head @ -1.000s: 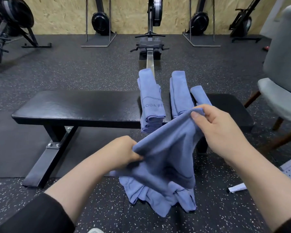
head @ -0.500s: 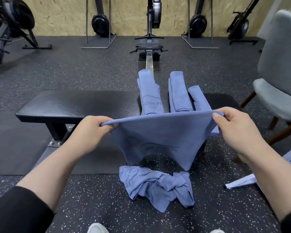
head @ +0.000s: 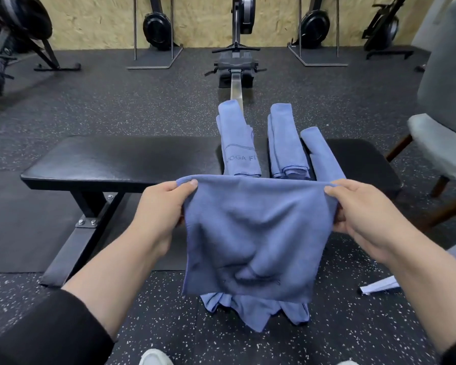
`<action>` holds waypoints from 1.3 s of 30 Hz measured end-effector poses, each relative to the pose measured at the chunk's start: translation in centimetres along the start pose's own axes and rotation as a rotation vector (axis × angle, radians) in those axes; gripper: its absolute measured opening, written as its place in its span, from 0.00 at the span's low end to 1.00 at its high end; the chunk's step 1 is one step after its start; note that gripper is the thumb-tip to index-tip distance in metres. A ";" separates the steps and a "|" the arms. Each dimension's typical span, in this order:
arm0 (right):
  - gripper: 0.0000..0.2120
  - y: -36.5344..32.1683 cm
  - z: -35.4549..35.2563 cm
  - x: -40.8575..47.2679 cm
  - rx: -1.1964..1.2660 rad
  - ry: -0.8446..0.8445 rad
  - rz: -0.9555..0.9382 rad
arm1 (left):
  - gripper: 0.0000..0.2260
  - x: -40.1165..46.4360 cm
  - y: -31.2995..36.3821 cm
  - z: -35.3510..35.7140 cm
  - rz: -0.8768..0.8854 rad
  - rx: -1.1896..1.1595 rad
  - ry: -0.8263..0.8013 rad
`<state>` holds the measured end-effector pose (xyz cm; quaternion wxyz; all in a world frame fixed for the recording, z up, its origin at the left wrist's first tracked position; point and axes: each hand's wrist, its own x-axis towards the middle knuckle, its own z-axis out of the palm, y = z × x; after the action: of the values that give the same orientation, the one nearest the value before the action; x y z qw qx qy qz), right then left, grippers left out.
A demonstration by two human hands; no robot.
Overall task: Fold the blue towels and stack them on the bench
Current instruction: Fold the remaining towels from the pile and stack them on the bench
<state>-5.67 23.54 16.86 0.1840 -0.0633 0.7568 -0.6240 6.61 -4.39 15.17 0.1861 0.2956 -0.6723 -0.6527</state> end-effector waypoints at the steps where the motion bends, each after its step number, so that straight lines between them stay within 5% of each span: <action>1: 0.14 0.0 0.5 0.2 0.015 -0.030 0.022 | 0.13 0.1 -0.1 0.7 -0.009 0.000 0.015; 9: 0.13 0.3 5.4 1.3 0.139 -0.129 0.104 | 0.20 -1.1 0.4 6.5 0.290 0.484 0.003; 18: 0.17 0.5 7.9 2.3 0.257 -0.147 -0.005 | 0.09 -0.8 -0.8 10.9 0.611 0.547 0.049; 24: 0.11 0.5 6.3 3.8 0.262 -0.072 -0.087 | 0.13 -2.2 -0.3 11.6 0.527 0.448 -0.240; 28: 0.10 0.1 5.2 3.8 -0.021 -0.117 -0.161 | 0.09 -1.0 0.6 9.5 0.477 0.470 -0.143; 32: 0.13 -1.0 4.4 2.9 -0.370 -0.188 -0.270 | 0.18 1.0 0.7 7.0 0.610 0.672 -0.297; 39: 0.14 -1.7 4.0 1.9 -0.443 -0.237 -0.306 | 0.05 0.9 0.5 5.1 0.511 0.759 -0.507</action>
<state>-6.18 18.89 17.48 0.1565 -0.2880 0.8294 -0.4524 2.57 -1.08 15.13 0.0507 0.0014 -0.9362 -0.3478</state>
